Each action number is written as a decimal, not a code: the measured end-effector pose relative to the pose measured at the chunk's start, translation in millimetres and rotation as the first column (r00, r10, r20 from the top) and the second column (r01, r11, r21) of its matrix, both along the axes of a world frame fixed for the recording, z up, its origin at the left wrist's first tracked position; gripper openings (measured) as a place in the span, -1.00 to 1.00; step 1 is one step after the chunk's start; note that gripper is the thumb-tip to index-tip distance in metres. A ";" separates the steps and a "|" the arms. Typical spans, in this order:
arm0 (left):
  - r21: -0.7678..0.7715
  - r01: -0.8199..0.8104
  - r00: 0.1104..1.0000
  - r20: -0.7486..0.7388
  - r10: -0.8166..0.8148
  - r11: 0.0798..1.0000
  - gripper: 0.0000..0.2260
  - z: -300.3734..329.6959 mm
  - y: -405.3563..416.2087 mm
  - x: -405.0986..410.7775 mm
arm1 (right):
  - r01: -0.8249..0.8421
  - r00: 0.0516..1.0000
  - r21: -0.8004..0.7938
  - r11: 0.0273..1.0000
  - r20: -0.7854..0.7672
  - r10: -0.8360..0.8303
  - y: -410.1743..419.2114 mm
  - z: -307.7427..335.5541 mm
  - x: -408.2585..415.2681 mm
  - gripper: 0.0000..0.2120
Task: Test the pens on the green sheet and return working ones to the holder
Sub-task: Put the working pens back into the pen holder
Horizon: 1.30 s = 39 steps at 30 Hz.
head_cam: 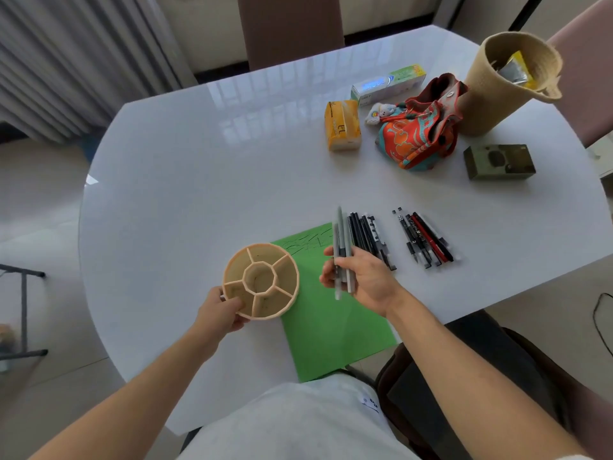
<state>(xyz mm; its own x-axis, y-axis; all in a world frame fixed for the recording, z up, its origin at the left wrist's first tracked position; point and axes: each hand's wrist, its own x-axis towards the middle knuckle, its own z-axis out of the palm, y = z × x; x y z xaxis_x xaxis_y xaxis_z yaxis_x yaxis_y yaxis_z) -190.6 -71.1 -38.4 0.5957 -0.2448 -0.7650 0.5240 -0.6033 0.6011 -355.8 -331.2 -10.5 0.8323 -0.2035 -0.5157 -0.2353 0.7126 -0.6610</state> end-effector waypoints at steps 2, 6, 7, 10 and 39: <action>-0.001 0.001 1.000 0.013 -0.001 1.000 -0.70 3.5 -0.9 -1.1 | 0.003 0.999 0.023 1.000 0.045 -0.004 11.1 3.1 11.8 -0.78; -0.001 0.018 1.000 0.022 -0.018 1.000 -0.73 9.6 -0.4 -1.8 | 0.055 0.994 0.007 0.998 0.098 -0.056 29.5 8.5 37.1 -0.81; -0.001 0.024 0.999 0.024 -0.024 1.000 -0.73 9.7 0.0 -1.9 | 0.073 0.992 -0.019 0.997 0.100 -0.071 33.1 9.0 42.6 -0.81; 0.000 0.030 0.999 0.031 -0.030 1.000 -0.73 9.3 0.4 -2.4 | 0.137 0.988 -0.075 0.988 0.083 -0.131 45.4 8.9 59.1 -0.81; 0.003 0.095 0.993 0.067 -0.095 0.996 -0.77 -13.4 1.4 12.0 | -0.353 0.793 -0.890 0.289 -0.449 -0.412 -51.7 -52.9 7.9 -0.88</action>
<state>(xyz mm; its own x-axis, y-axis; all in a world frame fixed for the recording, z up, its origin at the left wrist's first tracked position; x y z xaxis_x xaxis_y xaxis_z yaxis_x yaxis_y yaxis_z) -178.6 -69.6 -51.8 0.6199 -0.3029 -0.7239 0.4231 -0.6479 0.6334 -347.9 -382.9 -63.4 0.4761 -0.8473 -0.2353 -0.7664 -0.2686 -0.5835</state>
